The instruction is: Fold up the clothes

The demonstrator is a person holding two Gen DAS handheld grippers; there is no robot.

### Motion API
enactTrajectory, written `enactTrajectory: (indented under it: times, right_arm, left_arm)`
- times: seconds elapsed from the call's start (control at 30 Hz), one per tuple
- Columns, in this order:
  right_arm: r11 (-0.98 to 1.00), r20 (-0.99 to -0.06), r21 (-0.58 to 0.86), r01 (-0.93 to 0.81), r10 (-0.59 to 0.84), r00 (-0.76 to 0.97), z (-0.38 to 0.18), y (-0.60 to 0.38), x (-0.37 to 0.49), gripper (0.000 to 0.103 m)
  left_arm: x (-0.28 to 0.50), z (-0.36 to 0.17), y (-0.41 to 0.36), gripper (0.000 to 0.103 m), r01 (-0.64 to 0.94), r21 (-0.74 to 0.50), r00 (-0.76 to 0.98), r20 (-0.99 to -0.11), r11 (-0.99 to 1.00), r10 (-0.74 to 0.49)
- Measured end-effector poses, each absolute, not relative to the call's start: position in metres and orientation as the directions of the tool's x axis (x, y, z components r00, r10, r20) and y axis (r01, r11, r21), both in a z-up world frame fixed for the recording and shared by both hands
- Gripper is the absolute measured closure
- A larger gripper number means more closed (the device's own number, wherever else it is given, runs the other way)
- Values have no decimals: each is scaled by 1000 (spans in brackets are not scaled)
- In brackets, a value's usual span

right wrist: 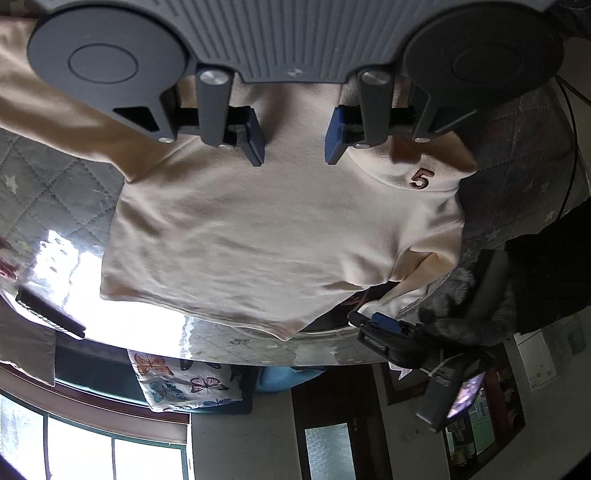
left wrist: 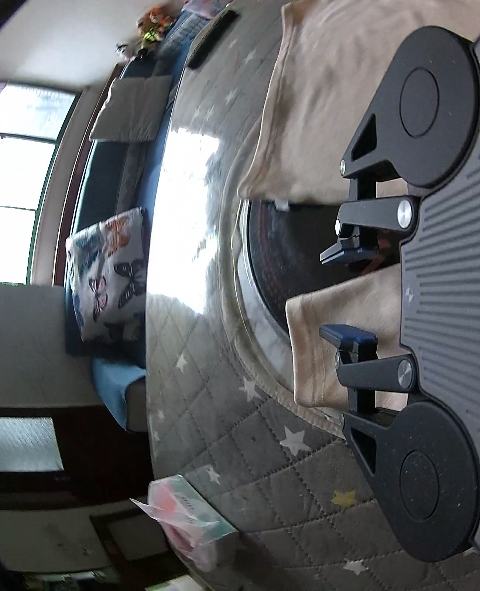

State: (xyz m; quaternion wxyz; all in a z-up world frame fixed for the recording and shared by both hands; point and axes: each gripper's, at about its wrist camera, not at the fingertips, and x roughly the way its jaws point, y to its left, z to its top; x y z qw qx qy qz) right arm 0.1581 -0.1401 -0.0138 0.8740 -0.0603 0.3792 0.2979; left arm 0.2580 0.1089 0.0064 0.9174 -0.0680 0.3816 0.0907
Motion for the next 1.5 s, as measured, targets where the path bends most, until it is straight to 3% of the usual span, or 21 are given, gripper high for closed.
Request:
enactTrajectory:
  times: [0.03,0.1,0.2,0.63,0.87,1.33,1.5]
  right_arm:
    - [815,-699,122,-566,475,535,-14,-140,158,67]
    - [816,-699,122,-565,475,535,-14,-140,159,67]
    - [817,-699,118,-565,473,537,-14,-139,159,65]
    - [825,-703,68,-562,439,559,-14,-131,155,65]
    - [824,-711,42,-565,422,563,-12,-127,153,64]
    - [769,-723,13,-640,449,525,-11,-108,149,64]
    - [770,-698,10,-638,462,547,-2,-107,144,64]
  left_arm:
    - [258,6,109,72,-222,-48,697,-706,974,124]
    - [260,5,112,87,-226,-32,697,-704,974,138]
    - [257,6,121,98,-238,-38,696,-704,971,143]
    - [140,63,208,99,-339,-182,815,-546,923,192]
    - [112,25,231,99,-370,-131,755,-620,920,215]
    - [56,14,276,102,-494,-111,718,-611,863,332]
    - [47,20,283,99,-491,-135,724,-612,860,318]
